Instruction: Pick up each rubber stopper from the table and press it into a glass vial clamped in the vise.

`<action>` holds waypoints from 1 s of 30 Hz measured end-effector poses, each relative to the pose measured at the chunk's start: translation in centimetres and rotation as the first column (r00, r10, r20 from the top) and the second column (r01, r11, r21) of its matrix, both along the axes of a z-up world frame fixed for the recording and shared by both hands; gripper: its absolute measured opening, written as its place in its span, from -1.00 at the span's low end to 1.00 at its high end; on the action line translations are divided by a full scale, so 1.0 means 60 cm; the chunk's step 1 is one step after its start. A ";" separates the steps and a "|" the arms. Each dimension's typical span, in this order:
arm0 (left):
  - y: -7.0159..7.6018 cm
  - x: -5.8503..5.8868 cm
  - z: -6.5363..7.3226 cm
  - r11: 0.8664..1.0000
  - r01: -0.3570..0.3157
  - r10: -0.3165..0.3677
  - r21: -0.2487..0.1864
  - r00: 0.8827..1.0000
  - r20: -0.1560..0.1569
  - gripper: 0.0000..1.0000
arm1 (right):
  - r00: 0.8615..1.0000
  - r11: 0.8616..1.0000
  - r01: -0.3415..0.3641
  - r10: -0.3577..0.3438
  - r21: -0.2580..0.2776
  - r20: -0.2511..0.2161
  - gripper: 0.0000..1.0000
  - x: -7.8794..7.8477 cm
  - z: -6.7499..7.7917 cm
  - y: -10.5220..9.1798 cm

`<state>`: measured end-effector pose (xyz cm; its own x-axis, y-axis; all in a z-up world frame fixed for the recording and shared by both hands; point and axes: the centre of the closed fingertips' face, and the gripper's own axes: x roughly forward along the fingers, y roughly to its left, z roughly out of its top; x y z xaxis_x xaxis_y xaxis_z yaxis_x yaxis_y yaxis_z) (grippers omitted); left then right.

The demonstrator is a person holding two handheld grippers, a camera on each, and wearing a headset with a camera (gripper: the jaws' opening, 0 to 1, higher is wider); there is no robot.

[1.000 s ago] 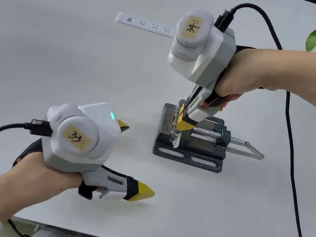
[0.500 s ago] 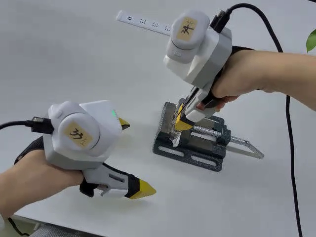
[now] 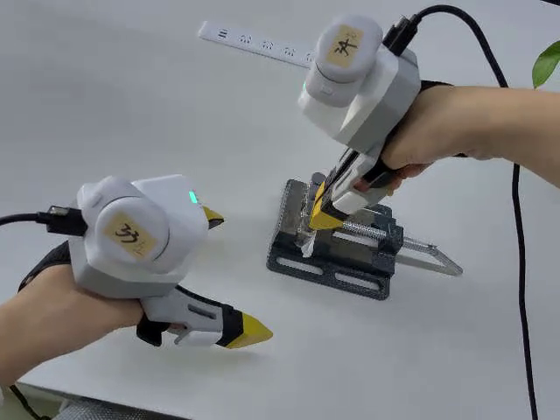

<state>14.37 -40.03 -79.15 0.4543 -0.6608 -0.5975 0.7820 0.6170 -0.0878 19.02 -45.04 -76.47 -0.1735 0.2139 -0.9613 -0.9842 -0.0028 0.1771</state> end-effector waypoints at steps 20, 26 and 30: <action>0.002 0.013 0.018 0.999 -0.028 0.029 -0.043 0.999 0.032 0.73 | 0.995 0.979 0.083 -0.092 0.187 0.040 -0.23 -0.013 0.008 -0.033; 0.002 0.017 0.029 0.998 -0.036 0.038 -0.056 0.998 0.042 0.73 | 0.983 0.947 0.139 -0.166 0.289 0.073 0.17 -0.021 0.004 -0.050; 0.005 0.019 0.041 0.996 -0.056 0.061 -0.075 0.996 0.063 0.75 | 0.967 0.918 0.200 -0.240 0.343 0.079 0.41 -0.026 -0.008 -0.065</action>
